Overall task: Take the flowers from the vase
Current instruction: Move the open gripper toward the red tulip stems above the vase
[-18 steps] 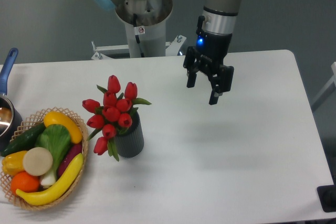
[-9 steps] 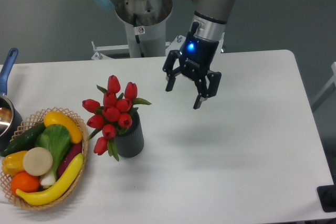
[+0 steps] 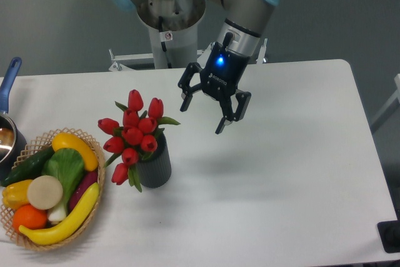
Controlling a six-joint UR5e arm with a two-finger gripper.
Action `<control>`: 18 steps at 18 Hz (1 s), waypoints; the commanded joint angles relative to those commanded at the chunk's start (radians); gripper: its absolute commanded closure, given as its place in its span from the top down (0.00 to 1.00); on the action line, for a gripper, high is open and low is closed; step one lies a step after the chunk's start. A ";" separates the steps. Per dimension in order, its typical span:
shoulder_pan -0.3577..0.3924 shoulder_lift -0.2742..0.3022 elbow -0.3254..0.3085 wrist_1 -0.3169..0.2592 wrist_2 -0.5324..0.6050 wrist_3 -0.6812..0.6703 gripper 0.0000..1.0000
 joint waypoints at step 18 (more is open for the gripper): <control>-0.149 -0.052 -0.020 0.009 -0.077 0.000 1.00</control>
